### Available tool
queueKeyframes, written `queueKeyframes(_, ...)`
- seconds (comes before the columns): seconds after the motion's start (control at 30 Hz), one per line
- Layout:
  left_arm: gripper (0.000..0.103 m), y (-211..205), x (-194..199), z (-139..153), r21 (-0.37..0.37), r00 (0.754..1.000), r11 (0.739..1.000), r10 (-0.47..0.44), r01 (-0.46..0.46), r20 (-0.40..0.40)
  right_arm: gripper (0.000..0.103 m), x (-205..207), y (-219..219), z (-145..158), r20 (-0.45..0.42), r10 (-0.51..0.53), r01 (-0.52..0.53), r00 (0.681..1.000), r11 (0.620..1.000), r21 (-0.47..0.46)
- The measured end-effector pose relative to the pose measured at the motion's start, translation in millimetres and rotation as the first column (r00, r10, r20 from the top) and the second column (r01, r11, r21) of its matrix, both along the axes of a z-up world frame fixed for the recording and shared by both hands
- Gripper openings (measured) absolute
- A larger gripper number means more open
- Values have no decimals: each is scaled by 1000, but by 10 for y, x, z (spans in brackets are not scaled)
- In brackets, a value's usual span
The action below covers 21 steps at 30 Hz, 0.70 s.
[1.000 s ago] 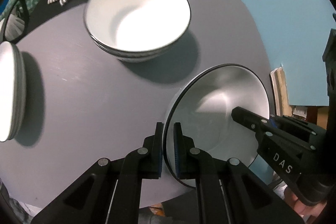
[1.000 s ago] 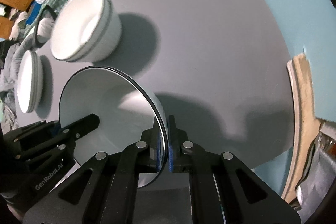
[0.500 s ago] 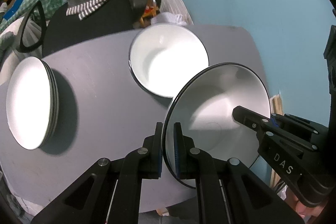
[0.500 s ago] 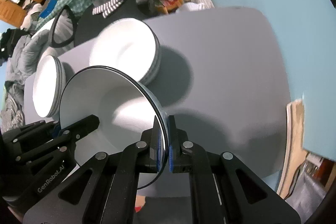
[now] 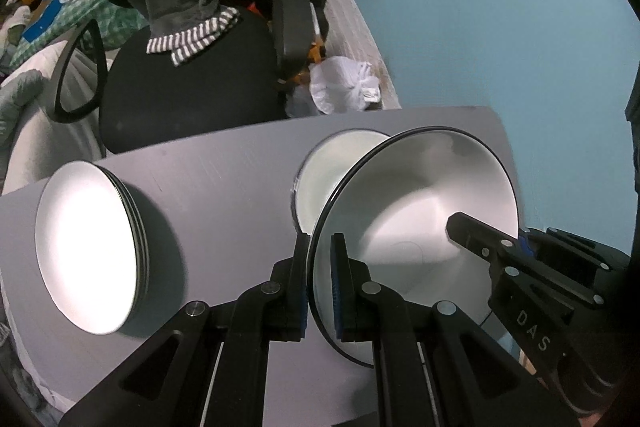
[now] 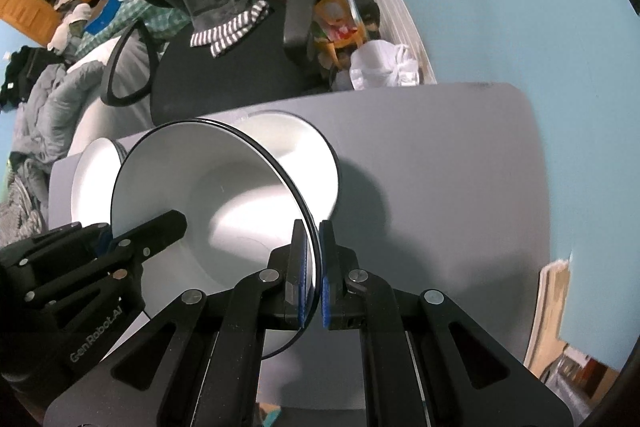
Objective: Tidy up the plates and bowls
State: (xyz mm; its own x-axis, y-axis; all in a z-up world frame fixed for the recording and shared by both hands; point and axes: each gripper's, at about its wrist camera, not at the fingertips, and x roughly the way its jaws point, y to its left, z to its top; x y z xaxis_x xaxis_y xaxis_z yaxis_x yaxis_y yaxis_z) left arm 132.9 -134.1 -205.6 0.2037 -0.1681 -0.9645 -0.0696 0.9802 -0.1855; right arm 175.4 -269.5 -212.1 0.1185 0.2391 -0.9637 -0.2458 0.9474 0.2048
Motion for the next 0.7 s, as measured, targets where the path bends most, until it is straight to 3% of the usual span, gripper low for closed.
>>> queueKeyframes(0.7, 8, -55, 296, -334, 61, 997, 998, 3, 2, -76, 6, 295, 56, -305, -86, 14, -17, 996, 999, -28)
